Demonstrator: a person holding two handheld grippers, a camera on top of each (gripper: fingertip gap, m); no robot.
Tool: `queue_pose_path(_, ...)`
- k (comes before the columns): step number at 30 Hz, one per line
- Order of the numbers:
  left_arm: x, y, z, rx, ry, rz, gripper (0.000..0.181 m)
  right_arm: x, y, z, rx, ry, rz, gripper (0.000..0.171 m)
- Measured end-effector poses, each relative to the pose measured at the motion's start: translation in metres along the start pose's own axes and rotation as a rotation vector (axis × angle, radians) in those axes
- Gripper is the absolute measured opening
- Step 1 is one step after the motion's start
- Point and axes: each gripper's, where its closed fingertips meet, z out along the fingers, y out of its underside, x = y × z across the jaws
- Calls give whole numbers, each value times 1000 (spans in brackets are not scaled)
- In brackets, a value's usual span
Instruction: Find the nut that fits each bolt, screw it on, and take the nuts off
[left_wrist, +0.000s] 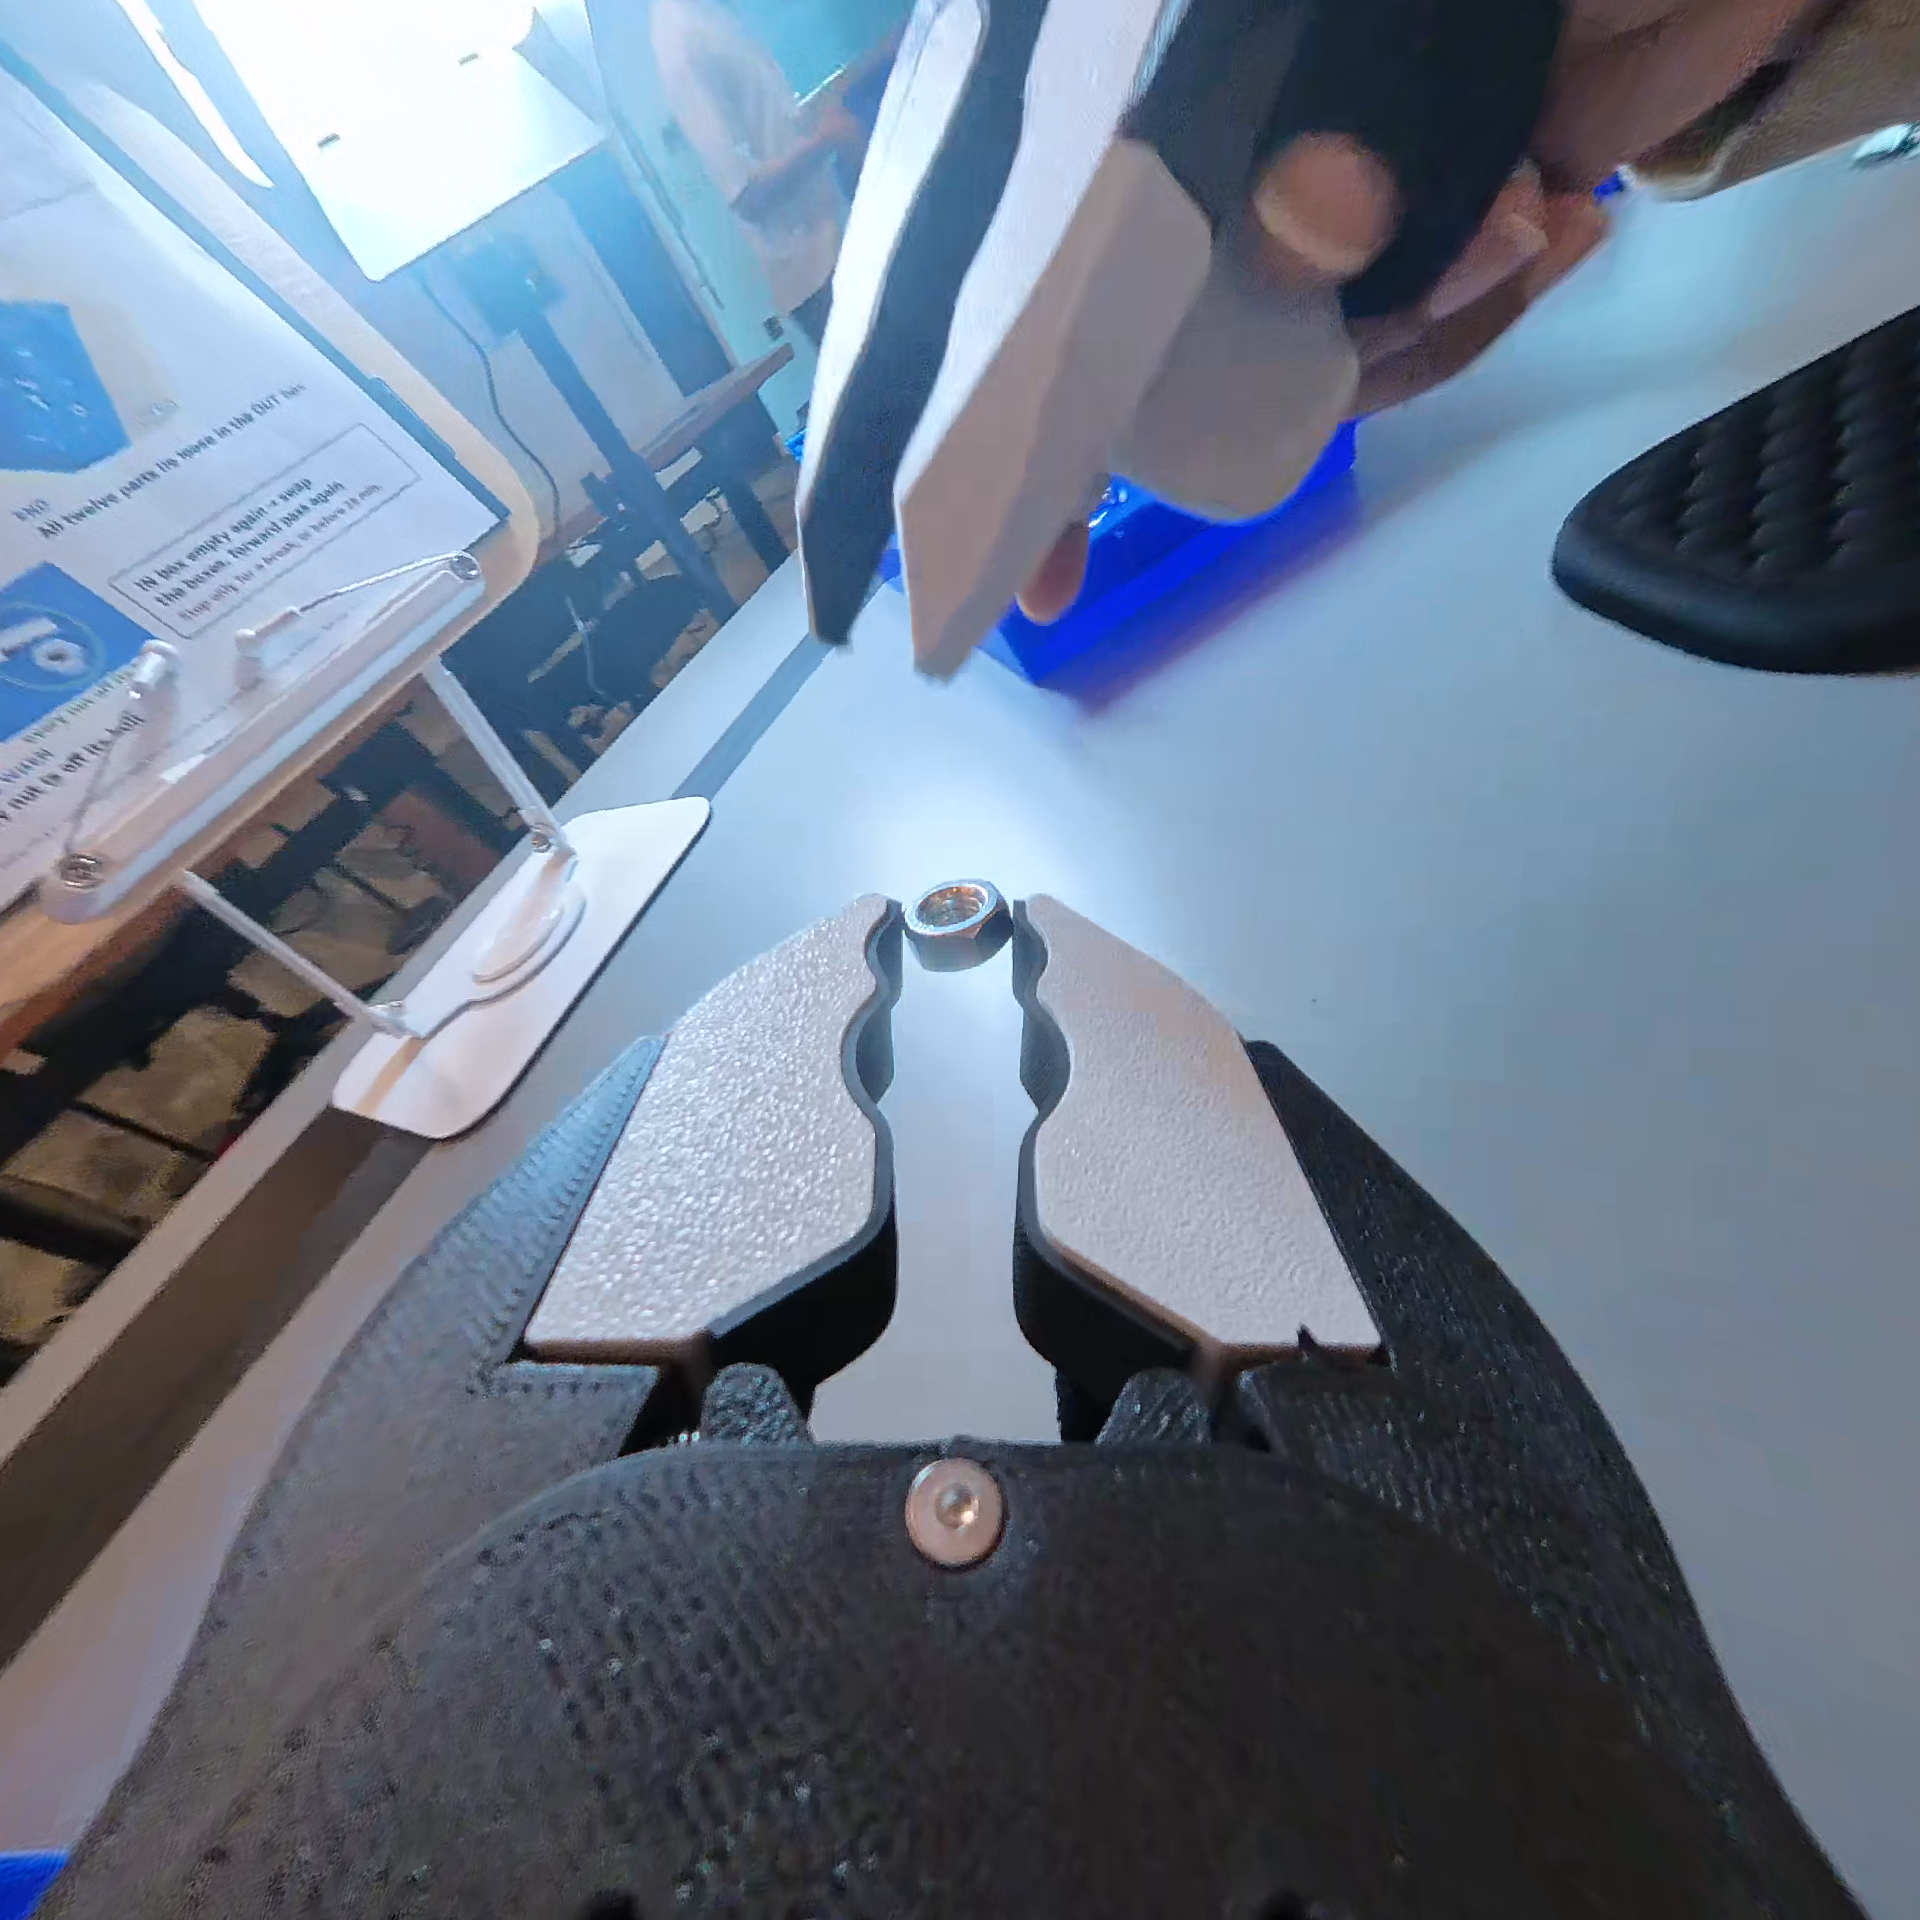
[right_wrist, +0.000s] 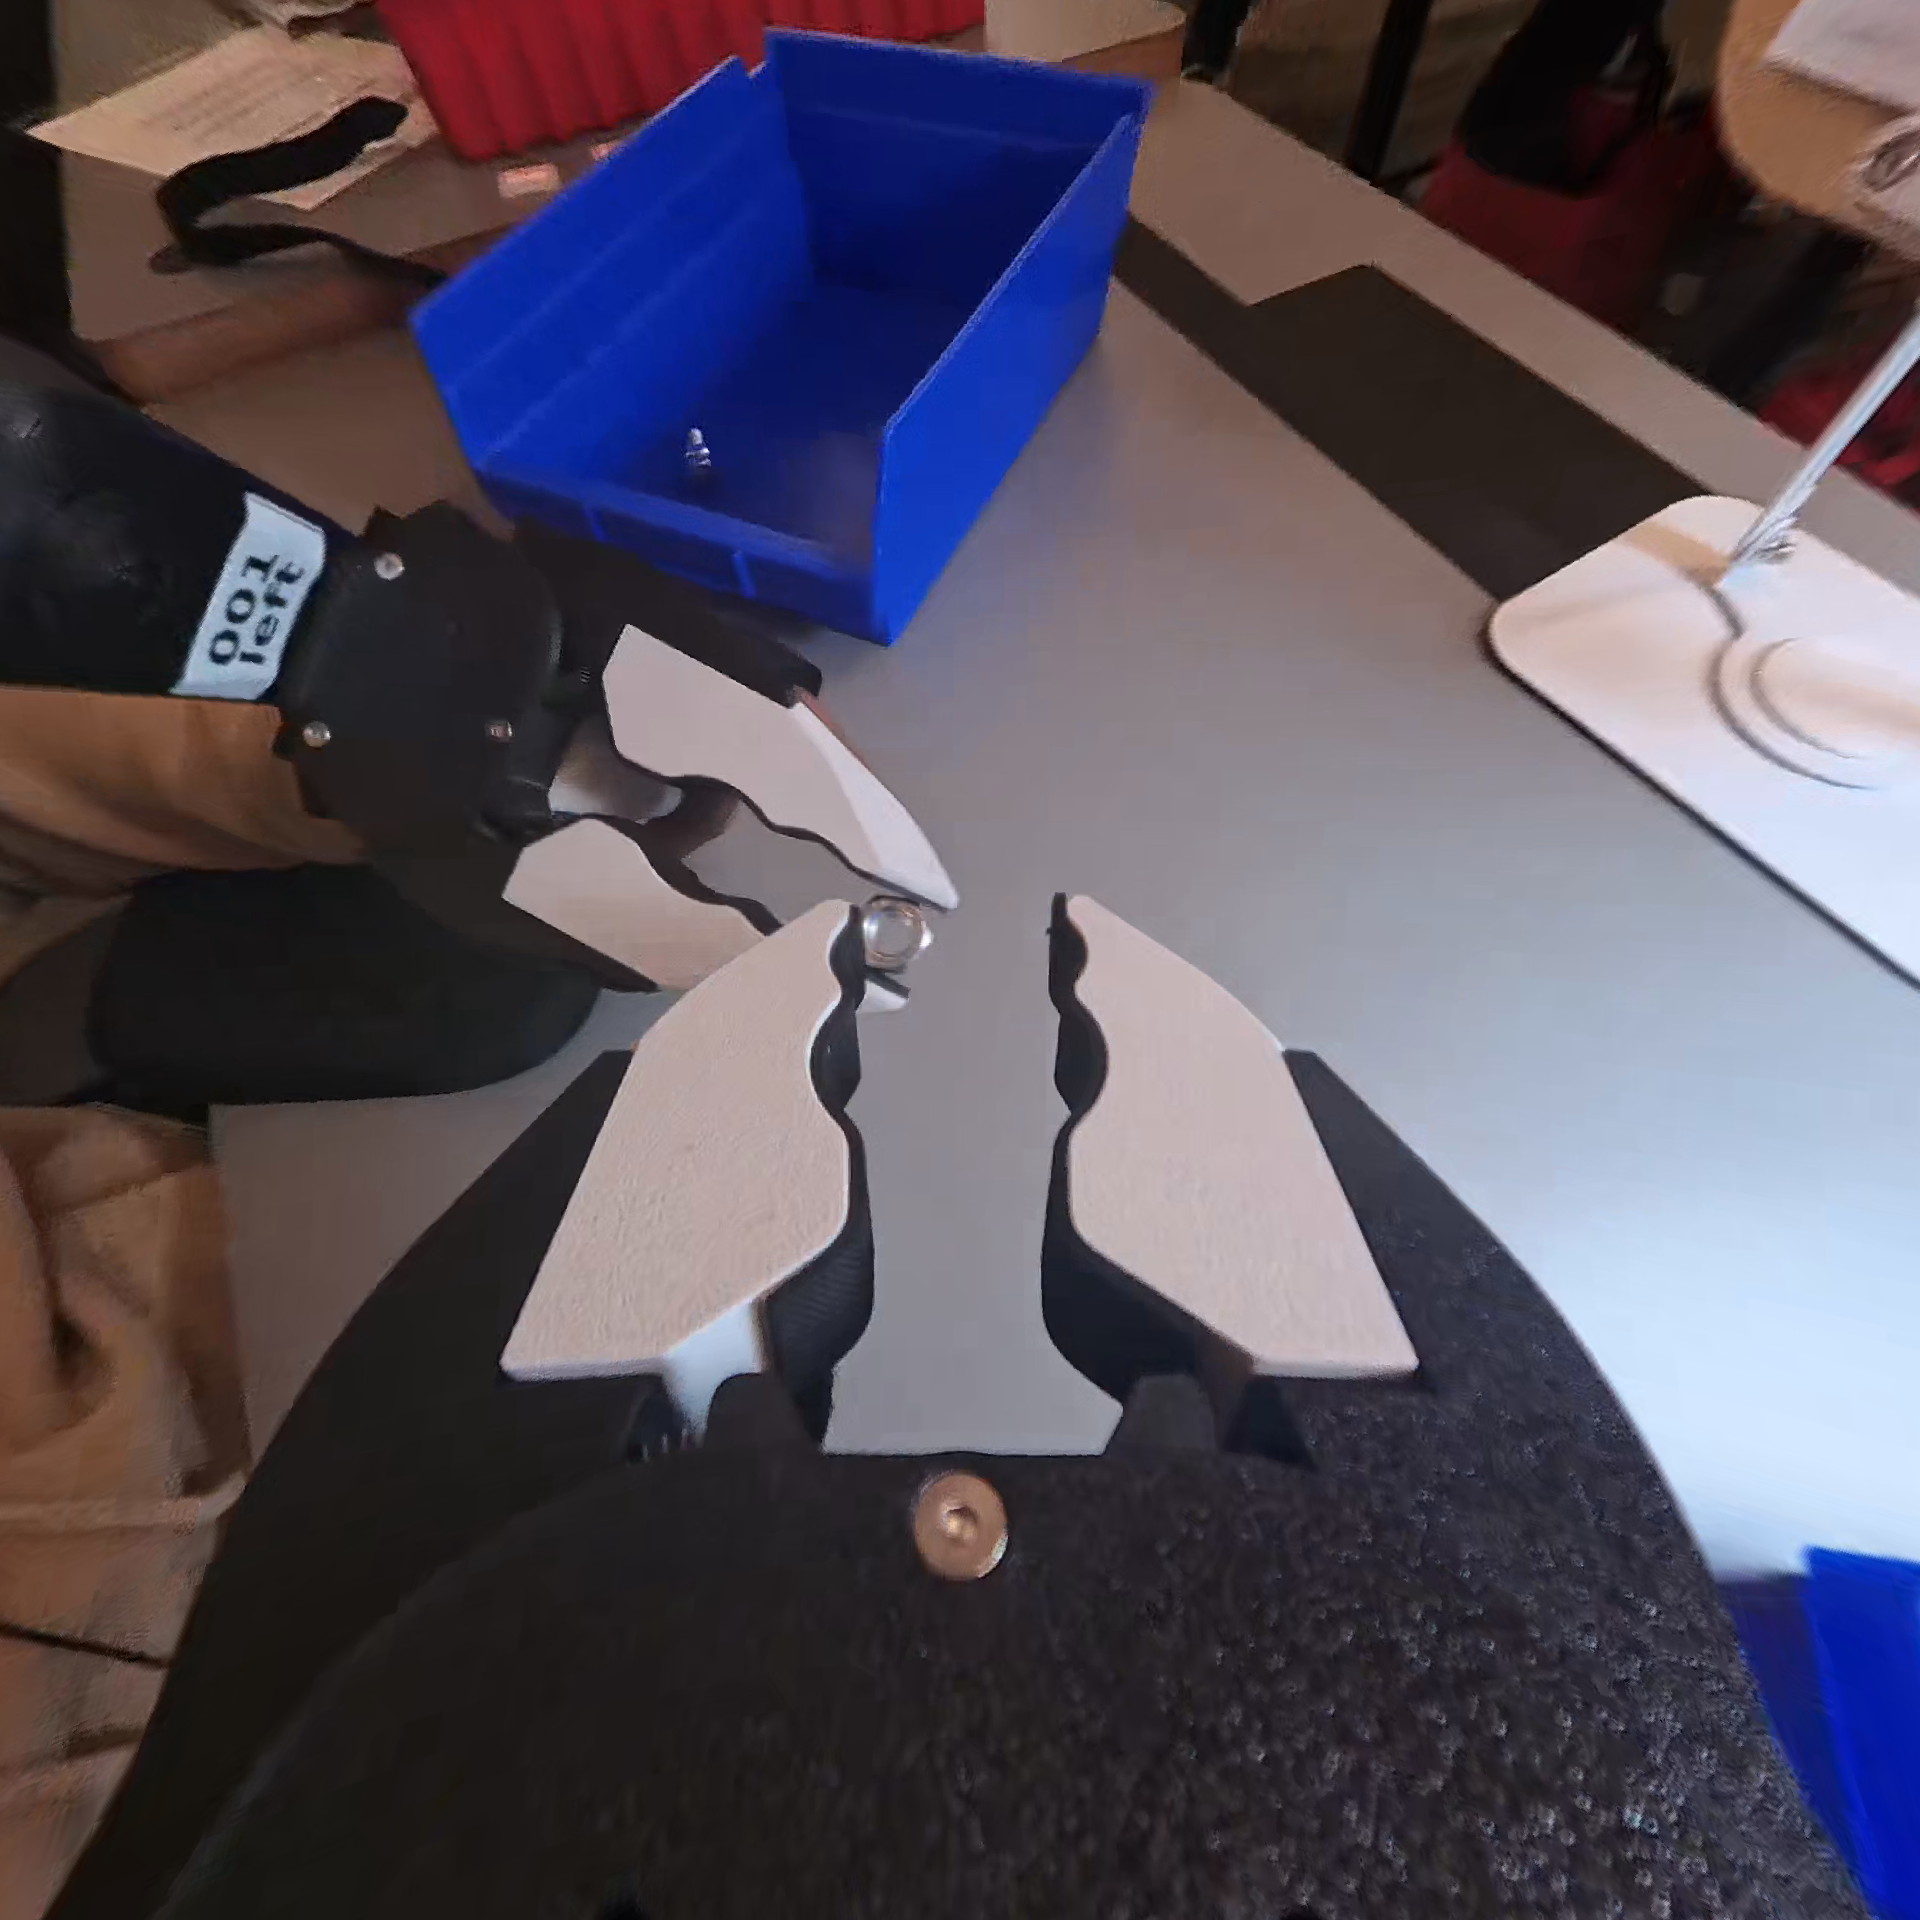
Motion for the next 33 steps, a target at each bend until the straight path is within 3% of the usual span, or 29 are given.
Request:
queue_pose_path(6, -6, 2, -2, -76, -133, 199, 20, -11, 22, 31, -65, 21, 59, 34)
queue_pose_path(10, -4, 3, -1, -98, -157, 296, 20, -13, 24, 38, -53, 12, 75, 25)
queue_pose_path(15, -4, 10, 2, -134, -161, 291, 21, -11, 28, 40, -85, 28, 32, 20)
queue_pose_path(17, -7, 8, 2, -106, -160, 253, 31, -1, 26, 32, -84, 32, 37, 19)
queue_pose_path(20, -8, -1, -1, -14, -81, 27, 30, 53, 12, 0, -57, 138, 60, 20)
queue_pose_path(24, -15, -9, -7, 99, 11, -210, 20, 188, 20, -77, -142, 440, 145, 20)
queue_pose_path(28, -16, -5, -5, 101, 32, -247, 14, 311, 91, -140, -370, 649, 343, 20)
queue_pose_path(33, -12, -3, -4, 86, 24, -180, 12, 379, 181, -163, -538, 745, 566, 20)
